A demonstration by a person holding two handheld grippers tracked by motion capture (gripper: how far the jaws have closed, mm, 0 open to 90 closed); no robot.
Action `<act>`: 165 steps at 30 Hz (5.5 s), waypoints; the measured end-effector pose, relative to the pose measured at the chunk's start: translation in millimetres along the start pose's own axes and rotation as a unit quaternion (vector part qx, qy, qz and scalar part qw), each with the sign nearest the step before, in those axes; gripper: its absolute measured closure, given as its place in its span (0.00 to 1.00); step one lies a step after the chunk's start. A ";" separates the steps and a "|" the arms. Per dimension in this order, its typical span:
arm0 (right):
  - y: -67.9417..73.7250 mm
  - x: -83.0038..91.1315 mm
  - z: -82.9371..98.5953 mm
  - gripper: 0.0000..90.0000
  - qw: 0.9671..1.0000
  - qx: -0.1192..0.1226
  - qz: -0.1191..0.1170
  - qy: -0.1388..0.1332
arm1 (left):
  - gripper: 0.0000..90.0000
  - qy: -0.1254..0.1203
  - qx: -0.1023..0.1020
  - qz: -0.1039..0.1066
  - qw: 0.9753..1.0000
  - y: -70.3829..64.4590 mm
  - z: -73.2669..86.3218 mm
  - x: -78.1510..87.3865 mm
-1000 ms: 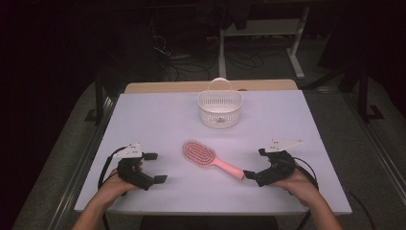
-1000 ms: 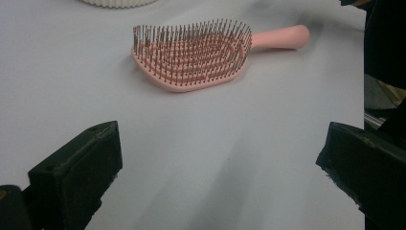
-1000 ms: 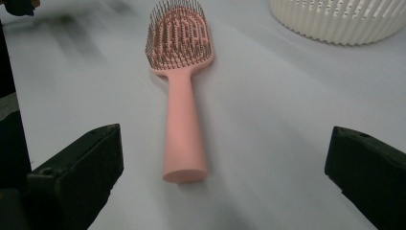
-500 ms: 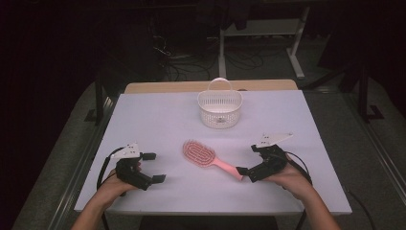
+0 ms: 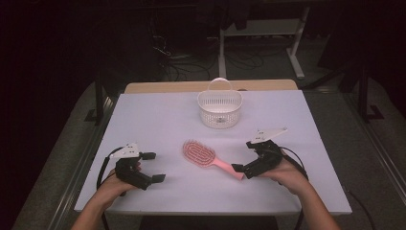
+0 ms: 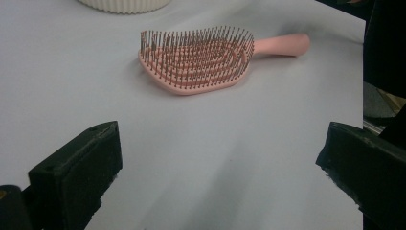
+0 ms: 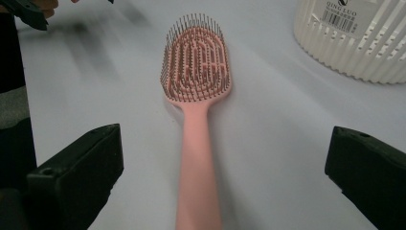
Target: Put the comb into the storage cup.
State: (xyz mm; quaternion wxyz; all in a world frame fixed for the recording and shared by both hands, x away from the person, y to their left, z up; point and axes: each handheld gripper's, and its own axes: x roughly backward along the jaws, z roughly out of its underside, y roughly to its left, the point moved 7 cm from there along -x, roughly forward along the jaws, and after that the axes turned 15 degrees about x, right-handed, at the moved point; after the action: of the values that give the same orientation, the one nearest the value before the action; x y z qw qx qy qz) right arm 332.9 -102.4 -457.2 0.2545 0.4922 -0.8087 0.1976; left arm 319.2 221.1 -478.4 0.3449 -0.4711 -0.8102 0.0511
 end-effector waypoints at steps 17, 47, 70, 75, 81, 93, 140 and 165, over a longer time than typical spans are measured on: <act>-3.8 -7.8 -18.7 0.00 1.000 0.009 -0.007 -0.007 | 0.00 -0.004 -0.001 -0.003 1.000 0.6 -0.9 2.0; -13.4 -27.7 -45.8 0.00 1.000 0.018 -0.014 -0.003 | 0.00 -0.007 0.000 -0.001 1.000 1.0 -1.6 2.5; -16.2 -43.5 -64.6 0.00 1.000 0.016 -0.025 -0.011 | 0.00 -0.005 0.000 0.000 1.000 1.4 -1.9 2.6; -15.9 -42.3 -63.4 0.00 1.000 0.017 -0.023 -0.006 | 0.00 -0.004 -0.001 -0.001 1.000 1.0 -1.8 2.0; -14.4 -40.3 -61.3 0.00 1.000 0.021 -0.023 0.005 | 0.00 -0.002 -0.003 -0.001 1.000 0.9 -1.9 1.4; -11.0 -43.9 -56.3 0.00 0.998 0.028 -0.027 0.042 | 0.00 -0.006 -0.001 -0.003 1.000 2.4 -3.2 2.5; 6.0 -64.9 -28.6 0.00 0.976 0.034 -0.053 0.208 | 0.00 -0.002 -0.007 -0.006 1.000 0.9 -3.6 2.8; 8.9 -84.8 -21.8 0.13 0.954 0.045 -0.075 0.288 | 0.00 -0.008 0.000 -0.002 1.000 0.2 -3.9 3.8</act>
State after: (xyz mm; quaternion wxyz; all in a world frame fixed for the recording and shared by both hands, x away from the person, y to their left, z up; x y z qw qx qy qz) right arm 362.4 -27.1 -492.0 0.4686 0.4842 -0.6521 0.3475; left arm 320.5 223.3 -473.6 0.3384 -0.4689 -0.8141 0.0536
